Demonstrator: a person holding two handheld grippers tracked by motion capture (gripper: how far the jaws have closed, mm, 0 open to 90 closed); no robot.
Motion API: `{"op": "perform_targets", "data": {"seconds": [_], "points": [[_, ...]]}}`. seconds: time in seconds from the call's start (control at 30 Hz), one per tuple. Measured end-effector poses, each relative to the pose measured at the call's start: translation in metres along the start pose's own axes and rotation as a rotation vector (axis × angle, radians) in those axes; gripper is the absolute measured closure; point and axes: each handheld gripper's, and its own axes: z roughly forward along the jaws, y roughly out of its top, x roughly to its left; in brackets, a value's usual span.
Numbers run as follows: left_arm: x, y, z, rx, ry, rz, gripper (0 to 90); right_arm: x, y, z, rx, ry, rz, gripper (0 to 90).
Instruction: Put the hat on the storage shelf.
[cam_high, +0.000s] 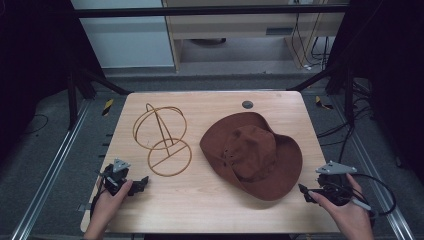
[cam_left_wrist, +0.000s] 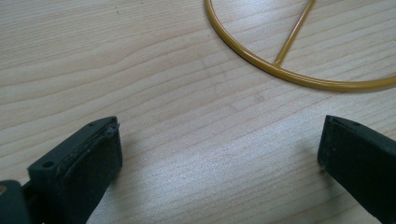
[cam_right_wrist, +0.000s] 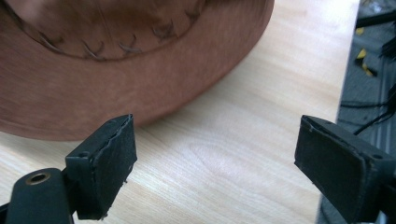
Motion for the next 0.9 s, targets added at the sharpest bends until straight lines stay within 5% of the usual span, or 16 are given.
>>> {"op": "perform_targets", "data": {"seconds": [0.23, 0.4, 0.9], "points": [[0.000, 0.000, 0.000, 0.000, -0.002, 0.003, 0.0, 0.008, 0.037, -0.015, 0.010, 0.012, -0.114, 18.4], [0.000, 0.000, 0.000, 0.000, -0.003, 0.002, 0.0, 0.013, 0.060, -0.011, 0.053, 0.041, -0.141, 14.9], [0.000, 0.000, 0.000, 0.000, -0.004, 0.003, 0.0, 0.039, 0.132, 0.012, 0.162, 0.111, -0.318, 9.6]]}}
